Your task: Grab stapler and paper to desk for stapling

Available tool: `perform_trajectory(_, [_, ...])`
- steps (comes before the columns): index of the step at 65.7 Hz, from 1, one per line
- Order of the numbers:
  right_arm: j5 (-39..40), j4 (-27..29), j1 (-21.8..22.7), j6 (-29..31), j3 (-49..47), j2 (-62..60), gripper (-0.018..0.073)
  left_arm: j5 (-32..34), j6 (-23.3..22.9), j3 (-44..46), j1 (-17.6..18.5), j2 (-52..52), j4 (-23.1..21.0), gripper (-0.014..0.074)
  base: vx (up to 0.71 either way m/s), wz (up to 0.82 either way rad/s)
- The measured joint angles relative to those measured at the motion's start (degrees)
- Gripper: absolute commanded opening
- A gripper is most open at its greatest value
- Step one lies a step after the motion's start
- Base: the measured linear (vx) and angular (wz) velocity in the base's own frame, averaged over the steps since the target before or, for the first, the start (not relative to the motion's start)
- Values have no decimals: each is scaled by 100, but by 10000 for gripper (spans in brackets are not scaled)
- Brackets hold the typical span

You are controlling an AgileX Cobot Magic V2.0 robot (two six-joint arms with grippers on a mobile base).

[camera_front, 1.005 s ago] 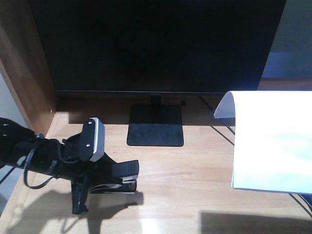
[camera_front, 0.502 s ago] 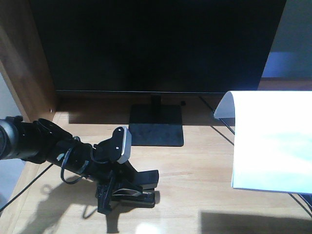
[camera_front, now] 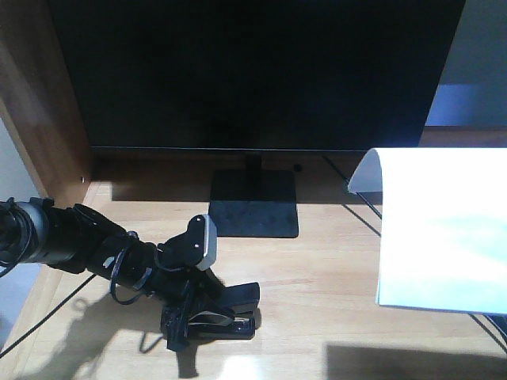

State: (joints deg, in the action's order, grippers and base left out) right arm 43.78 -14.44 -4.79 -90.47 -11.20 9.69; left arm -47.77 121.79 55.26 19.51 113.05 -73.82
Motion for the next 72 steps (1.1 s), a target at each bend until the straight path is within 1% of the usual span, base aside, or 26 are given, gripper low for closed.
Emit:
perform_trajectory(9, [0, 0, 0, 0, 0, 0, -3, 12, 0, 0, 0, 38, -6, 261, 0, 0])
perform_trajectory(12, [0, 0, 0, 0, 0, 0, -3, 12, 0, 0, 0, 38, -6, 331, 0, 0])
perform_trajectory(23, [0, 0, 0, 0, 0, 0, -3, 7, 0, 0, 0, 38, -26, 542, 0, 0])
perform_trajectory(28, [0, 0, 0, 0, 0, 0, -3, 7, 0, 0, 0, 38, -30, 616, 0, 0])
perform_trajectory(33, [0, 0, 0, 0, 0, 0, -3, 7, 0, 0, 0, 38, -30, 664, 0, 0])
perform_trajectory(41, [0, 0, 0, 0, 0, 0, -3, 7, -27, 0, 0, 3, -15, 682, 0, 0])
perform_trajectory(50, [0, 0, 0, 0, 0, 0, -3, 7, -255, 0, 0, -237, 128, 655, 0, 0])
perform_trajectory(60, [0, 0, 0, 0, 0, 0, -3, 2, -730, 0, -64, -689, 211, 580, 0, 0])
perform_trajectory(66, [0, 0, 0, 0, 0, 0, -3, 2, -1132, 0, -93, -968, 223, 519, 0, 0])
perform_trajectory(72, [0, 0, 0, 0, 0, 0, -3, 2, -1373, 0, -93, -1193, 228, 447, 0, 0])
